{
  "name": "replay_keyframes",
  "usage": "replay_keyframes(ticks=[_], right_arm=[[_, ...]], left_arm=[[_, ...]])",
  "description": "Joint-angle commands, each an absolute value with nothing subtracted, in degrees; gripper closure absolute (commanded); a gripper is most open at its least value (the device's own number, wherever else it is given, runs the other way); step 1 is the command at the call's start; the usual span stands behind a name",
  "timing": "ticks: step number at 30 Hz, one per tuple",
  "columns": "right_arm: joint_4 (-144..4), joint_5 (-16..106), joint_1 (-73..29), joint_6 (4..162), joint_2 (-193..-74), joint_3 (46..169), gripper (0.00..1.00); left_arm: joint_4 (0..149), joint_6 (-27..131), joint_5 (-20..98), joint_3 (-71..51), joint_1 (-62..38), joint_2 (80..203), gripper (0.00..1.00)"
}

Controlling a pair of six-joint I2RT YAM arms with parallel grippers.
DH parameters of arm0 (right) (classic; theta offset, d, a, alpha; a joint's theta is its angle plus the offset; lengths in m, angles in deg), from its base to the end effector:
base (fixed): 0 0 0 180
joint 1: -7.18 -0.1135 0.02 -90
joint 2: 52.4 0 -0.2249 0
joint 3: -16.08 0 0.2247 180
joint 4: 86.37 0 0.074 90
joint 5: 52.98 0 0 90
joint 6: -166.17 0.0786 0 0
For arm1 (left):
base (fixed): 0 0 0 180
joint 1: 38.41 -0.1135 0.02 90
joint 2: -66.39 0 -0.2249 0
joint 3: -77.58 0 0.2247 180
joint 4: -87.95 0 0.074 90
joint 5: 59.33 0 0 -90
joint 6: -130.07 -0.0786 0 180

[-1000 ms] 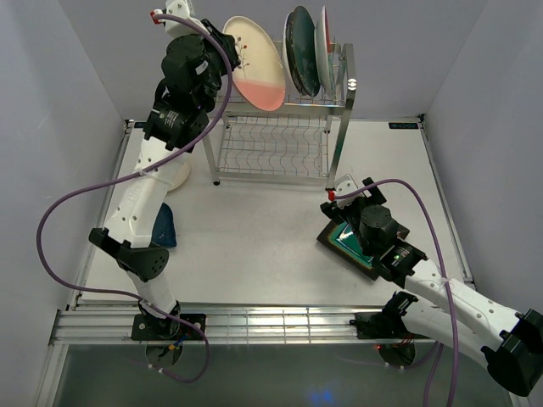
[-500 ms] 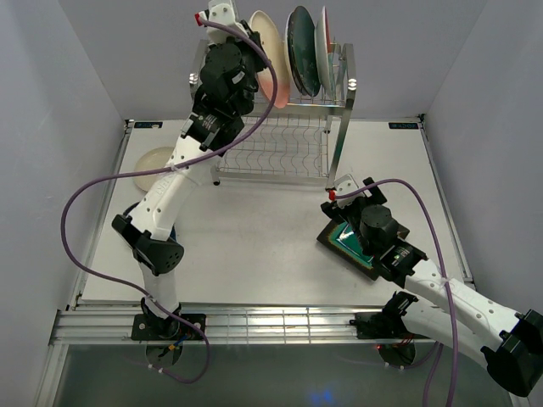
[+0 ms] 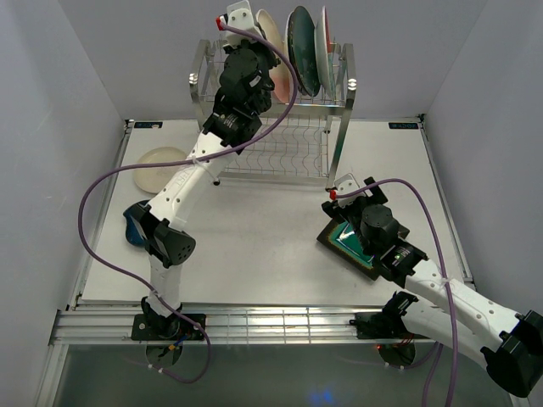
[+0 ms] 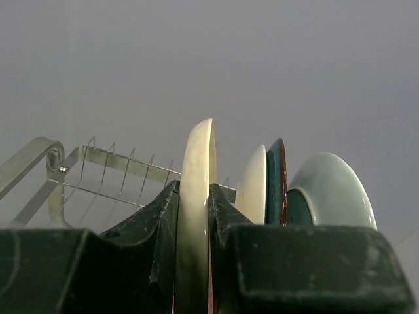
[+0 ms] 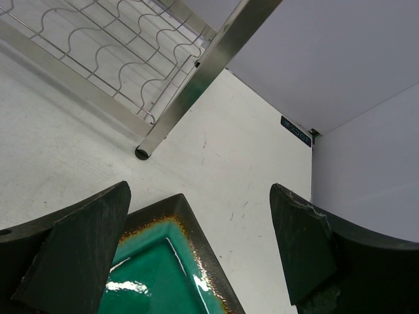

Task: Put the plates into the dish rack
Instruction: Insert the plate into the dish rack.

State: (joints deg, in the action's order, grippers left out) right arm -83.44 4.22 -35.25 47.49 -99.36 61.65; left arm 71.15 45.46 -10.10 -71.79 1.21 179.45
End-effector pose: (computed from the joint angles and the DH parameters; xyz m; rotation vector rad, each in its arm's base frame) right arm 0.1991 0.1243 0.2619 -0.5693 1.5400 -0.2870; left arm 0.3524 -0.2251 0.4981 -0.2431 1.2960 -0.2316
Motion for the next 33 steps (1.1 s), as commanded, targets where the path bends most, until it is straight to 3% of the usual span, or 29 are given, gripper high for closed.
replay_keyframes(ticks=[1,13,33], right_arm=[[-86.4,3.9,-35.0,48.1,-98.6,61.2,0.08],[-86.4,4.0,-34.9,48.1,-98.0,61.0,0.08],[-86.4,4.2,-34.7,48.1,-98.5,61.2,0.08]], left_arm=[[79.2,47.7,-8.2,-75.2,1.8,178.4,1.0],[75.7,56.9,-1.3,-75.5,-2.8,180.6,1.0],[76.9,57.2,3.9,-75.6,-4.3,182.6,1.0]])
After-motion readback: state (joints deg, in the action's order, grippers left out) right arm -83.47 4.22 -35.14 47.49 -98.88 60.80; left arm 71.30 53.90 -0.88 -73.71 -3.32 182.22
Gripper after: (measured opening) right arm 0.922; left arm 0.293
